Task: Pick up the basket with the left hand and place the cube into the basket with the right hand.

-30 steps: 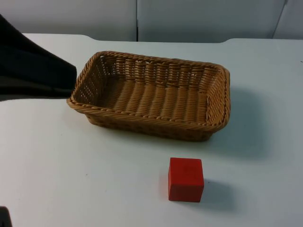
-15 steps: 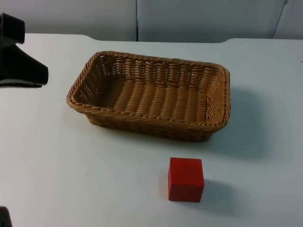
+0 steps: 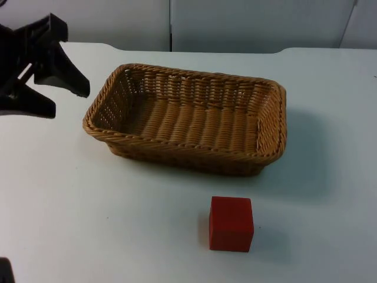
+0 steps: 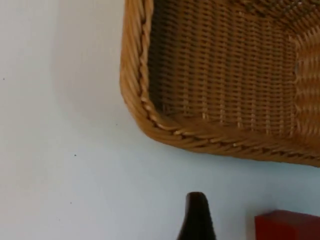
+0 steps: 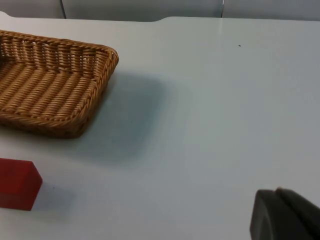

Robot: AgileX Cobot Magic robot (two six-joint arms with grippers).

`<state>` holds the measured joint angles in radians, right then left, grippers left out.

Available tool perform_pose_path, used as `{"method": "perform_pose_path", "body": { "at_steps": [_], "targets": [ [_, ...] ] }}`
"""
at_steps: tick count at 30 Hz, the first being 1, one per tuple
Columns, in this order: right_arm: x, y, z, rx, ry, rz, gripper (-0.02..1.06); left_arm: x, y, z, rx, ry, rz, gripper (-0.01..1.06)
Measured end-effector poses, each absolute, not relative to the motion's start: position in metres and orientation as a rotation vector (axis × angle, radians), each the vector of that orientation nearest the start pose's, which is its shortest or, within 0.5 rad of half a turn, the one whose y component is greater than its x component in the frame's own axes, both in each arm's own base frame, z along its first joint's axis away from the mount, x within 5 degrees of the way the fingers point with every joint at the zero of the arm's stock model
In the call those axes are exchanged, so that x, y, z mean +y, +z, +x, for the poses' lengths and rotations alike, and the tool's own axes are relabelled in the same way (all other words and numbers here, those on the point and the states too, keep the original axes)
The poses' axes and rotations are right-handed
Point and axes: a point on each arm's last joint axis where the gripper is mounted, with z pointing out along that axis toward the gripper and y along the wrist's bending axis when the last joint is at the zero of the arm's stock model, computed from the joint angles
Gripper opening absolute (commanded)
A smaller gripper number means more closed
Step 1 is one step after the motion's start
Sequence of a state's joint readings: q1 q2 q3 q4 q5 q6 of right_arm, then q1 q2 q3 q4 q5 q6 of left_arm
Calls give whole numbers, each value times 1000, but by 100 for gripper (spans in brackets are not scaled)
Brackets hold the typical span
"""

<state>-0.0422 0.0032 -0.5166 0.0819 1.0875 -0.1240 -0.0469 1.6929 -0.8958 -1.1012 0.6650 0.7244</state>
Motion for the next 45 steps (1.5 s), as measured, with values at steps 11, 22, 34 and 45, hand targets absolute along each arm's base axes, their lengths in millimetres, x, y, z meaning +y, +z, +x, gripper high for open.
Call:
{"method": "perform_pose_path", "body": {
  "at_steps": [11,22,34,45],
  "targets": [
    [7,280,-7,2053,-5,-90,0,-66,152,351,2664,-870,-101,60],
    [7,280,-7,2051,-5,-90,0,-63,128,365,2690,-794,-85,60],
    [7,280,-7,2051,-5,-90,0,-65,112,380,2709,-826,-78,60],
    [7,280,-7,2051,-5,-90,0,-69,98,384,2712,-875,-181,0]
  ]
}}
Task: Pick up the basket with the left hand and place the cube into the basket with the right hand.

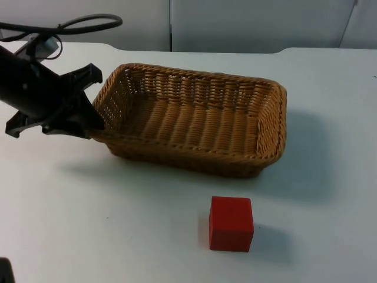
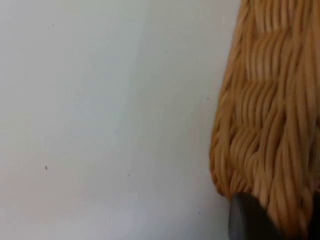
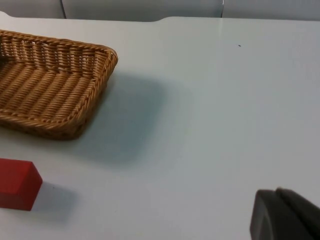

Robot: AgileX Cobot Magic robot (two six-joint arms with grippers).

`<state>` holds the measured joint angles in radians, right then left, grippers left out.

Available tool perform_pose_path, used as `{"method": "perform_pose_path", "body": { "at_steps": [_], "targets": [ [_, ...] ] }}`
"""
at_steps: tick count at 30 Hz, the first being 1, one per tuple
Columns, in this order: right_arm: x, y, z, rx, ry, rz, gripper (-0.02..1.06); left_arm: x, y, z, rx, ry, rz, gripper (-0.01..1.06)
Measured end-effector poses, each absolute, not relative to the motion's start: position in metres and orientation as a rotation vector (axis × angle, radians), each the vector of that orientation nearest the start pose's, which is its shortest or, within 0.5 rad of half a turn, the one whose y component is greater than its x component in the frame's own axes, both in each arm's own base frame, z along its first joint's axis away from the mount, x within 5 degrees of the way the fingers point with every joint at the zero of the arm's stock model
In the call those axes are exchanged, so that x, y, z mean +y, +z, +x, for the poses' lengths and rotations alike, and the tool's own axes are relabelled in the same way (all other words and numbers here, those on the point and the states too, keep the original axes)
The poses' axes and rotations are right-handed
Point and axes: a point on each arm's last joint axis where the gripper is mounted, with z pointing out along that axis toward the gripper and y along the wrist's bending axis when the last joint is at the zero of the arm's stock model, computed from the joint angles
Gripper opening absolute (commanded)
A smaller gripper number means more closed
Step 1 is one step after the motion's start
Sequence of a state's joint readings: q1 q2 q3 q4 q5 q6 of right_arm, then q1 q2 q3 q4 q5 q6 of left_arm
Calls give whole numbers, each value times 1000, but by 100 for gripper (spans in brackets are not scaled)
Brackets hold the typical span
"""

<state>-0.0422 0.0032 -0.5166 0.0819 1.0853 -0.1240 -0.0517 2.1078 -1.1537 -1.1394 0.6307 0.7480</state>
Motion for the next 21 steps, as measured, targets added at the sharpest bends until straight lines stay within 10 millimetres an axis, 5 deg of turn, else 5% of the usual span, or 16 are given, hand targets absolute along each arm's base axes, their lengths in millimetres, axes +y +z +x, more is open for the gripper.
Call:
{"method": "perform_pose_path", "body": {
  "at_steps": [17,21],
  "targets": [
    [7,280,-7,2051,-5,-90,0,-55,100,388,2665,-974,-368,0],
    [7,280,-7,2051,-5,-90,0,-53,114,389,2625,-978,-379,0]
  ]
}}
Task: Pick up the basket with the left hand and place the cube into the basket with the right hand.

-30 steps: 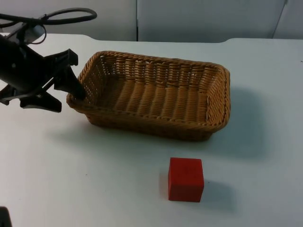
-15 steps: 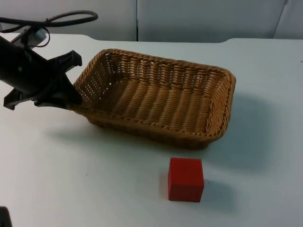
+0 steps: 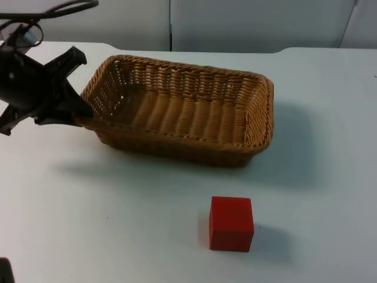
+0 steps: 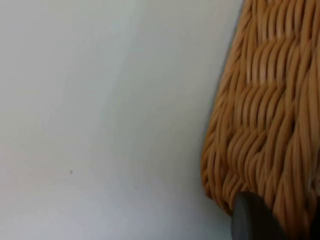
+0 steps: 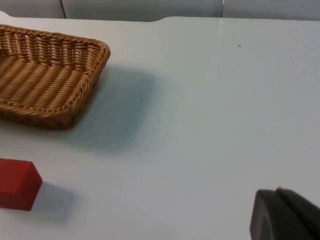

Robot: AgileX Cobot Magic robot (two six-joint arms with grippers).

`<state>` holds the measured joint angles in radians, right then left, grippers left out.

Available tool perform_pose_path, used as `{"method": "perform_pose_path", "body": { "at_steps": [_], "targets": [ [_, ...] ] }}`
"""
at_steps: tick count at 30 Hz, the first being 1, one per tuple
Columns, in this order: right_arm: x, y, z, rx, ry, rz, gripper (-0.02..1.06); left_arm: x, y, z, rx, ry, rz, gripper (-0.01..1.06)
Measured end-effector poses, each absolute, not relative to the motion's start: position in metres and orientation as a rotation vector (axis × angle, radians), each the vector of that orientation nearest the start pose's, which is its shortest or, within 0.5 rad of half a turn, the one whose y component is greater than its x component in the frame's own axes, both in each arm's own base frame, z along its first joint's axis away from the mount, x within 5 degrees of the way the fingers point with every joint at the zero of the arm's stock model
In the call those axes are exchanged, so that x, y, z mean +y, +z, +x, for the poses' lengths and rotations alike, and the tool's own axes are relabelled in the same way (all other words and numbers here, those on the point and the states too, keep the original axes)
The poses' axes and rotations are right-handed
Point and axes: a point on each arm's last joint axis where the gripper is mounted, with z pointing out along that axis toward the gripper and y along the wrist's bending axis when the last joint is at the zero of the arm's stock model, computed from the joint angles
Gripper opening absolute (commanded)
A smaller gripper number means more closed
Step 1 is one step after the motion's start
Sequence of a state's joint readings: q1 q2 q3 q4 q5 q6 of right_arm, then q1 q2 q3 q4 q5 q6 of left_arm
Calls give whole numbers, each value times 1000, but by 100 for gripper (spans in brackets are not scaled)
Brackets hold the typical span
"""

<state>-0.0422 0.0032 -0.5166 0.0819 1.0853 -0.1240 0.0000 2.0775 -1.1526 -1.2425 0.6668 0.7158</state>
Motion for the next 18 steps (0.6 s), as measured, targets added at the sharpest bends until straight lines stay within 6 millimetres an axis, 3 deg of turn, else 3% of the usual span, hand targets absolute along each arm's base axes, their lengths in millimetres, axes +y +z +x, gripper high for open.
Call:
{"method": "perform_pose_path", "body": {
  "at_steps": [10,18],
  "targets": [
    [7,280,-7,2051,-5,-90,0,-57,159,385,2546,-1050,-369,0],
    [7,280,-7,2051,-5,-90,0,-57,161,383,2557,-1047,-343,0]
  ]
}}
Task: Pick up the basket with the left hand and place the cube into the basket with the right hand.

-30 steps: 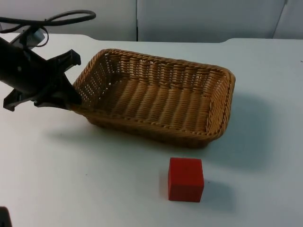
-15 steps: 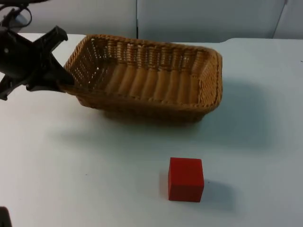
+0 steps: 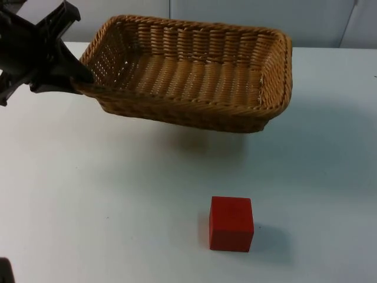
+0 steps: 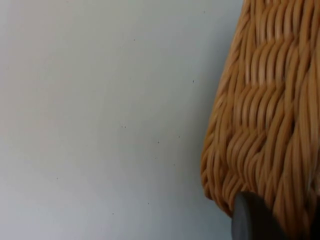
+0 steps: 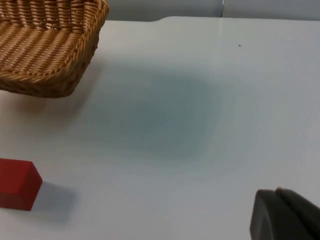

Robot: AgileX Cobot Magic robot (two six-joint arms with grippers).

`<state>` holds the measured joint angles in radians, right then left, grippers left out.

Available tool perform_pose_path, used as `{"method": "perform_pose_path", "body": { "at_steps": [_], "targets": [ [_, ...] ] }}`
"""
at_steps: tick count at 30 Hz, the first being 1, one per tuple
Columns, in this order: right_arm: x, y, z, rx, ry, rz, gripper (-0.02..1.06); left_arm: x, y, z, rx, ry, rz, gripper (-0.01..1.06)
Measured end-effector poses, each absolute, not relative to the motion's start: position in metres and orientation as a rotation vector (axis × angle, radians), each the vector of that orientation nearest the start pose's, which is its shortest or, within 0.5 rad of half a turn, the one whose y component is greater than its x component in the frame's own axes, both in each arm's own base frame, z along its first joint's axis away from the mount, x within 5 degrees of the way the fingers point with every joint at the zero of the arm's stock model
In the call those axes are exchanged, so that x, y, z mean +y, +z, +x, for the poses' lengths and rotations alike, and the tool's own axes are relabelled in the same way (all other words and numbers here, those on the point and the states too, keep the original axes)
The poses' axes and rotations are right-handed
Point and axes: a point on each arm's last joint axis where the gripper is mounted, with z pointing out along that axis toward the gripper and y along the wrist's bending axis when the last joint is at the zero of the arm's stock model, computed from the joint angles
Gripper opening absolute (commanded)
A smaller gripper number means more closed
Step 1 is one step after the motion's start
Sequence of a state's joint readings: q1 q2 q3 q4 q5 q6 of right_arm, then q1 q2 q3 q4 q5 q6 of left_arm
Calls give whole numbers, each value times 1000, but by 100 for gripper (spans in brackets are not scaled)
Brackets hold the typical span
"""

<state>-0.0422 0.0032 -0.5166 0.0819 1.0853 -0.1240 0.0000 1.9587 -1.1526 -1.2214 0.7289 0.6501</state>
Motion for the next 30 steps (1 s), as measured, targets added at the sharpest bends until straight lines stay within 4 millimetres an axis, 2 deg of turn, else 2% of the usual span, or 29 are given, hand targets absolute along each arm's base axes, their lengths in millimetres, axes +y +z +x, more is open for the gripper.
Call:
{"method": "perform_pose_path", "body": {
  "at_steps": [30],
  "targets": [
    [7,280,-7,2051,-5,-90,0,-57,161,383,2558,-1046,-341,0]
  ]
}}
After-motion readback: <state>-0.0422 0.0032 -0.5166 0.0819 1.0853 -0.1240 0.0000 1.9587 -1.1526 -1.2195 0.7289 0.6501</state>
